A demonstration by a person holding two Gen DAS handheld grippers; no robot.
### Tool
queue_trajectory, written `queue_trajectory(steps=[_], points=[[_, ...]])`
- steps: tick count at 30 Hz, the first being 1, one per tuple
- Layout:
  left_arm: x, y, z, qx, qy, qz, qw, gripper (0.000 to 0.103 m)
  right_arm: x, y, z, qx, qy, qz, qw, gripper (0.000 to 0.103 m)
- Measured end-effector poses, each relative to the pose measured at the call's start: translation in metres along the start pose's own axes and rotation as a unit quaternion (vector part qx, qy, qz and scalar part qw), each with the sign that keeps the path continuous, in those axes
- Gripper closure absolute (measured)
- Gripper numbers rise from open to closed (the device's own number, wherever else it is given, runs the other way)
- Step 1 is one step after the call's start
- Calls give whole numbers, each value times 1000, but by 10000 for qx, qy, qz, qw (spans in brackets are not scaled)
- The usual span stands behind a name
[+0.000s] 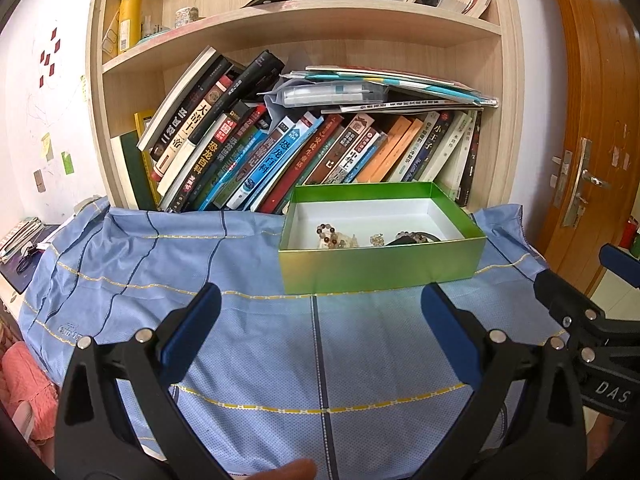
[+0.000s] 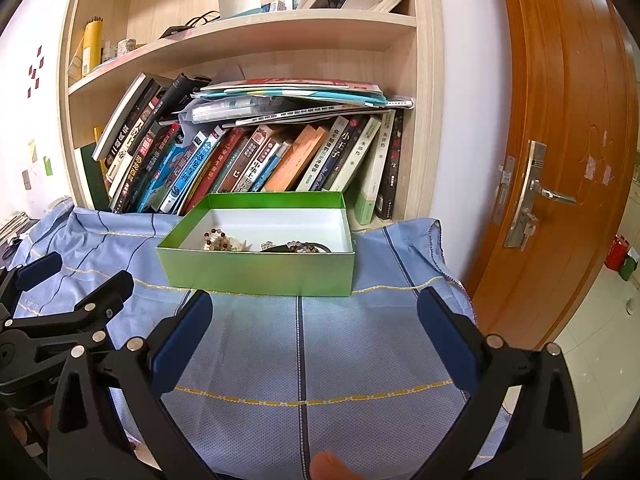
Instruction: Organize jewelry
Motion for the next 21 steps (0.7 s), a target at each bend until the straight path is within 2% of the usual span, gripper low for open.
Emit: queue_trajectory(steps=[14,21], points=[[2,-4,1,-40,19,-84,10000,4,5,3,2,17,-51,-20,10000,3],[3,-1,1,13,-4,-4,10000,4,5,4,2,23,-55,-31,10000,3]])
Point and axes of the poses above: each gripper's, at about its wrist camera, not at the fingertips, and x roughly the way its jaws point, y to its right, z to its underside, the point moved 6 cm from there along x, roughly the way its jaws point, and after that the axes turned 13 degrees about -x, right-handed, at the moved point
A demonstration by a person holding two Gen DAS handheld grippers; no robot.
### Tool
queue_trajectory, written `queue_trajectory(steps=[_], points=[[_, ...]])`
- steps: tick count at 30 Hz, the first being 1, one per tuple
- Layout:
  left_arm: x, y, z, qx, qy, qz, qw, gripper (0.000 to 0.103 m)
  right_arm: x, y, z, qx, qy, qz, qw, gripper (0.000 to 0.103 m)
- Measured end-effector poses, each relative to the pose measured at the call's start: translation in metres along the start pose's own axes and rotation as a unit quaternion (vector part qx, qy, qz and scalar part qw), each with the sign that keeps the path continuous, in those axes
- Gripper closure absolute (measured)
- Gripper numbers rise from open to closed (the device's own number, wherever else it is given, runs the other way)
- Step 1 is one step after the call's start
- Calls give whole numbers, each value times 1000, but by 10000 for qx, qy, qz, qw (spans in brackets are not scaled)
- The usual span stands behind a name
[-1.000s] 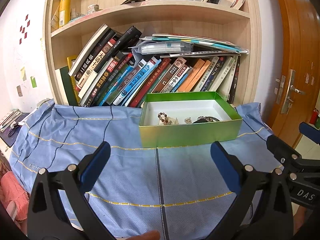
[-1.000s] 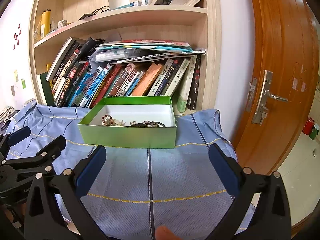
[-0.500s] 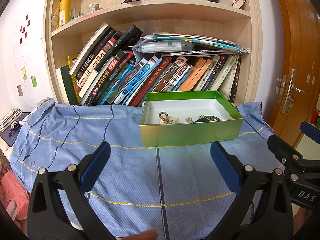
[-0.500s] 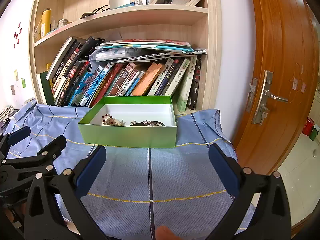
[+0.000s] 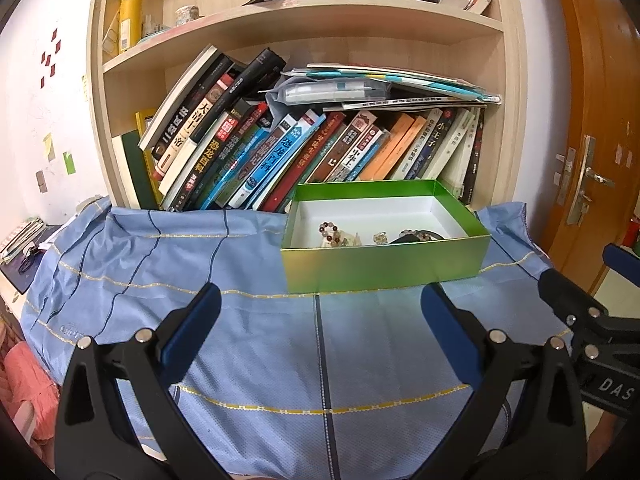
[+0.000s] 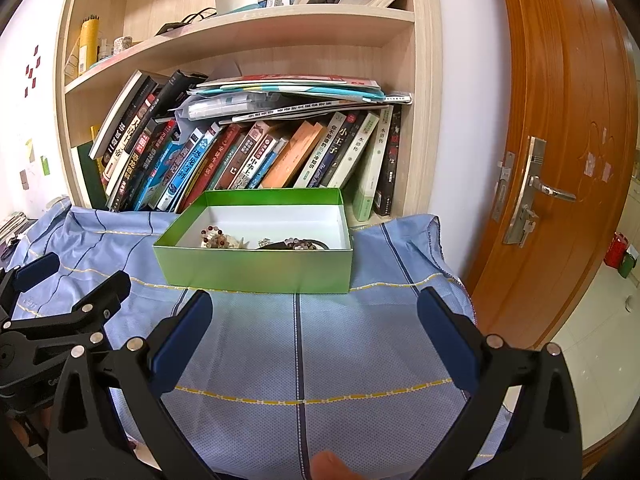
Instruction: Organize jewelry
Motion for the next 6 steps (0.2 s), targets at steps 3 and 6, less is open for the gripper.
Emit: queue_trajectory(steps=[3,6], points=[[-1,-1,-1,-7,11,-15,10000,4,0,1,0,-22,-2,6,10000,3],[-1,-1,-1,-23,10,-20,10000,4,1,1,0,-29,1,-2,10000,3]])
Point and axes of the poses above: each gripper's, at about its wrist camera, not at the fingertips, and x roughly the way its jaws point, y to its right, z to its underside, the point moved 6 cm from there along x, roughly the way its jaws point, and after that the axes turned 13 degrees about -x, right-handed, at the moved point
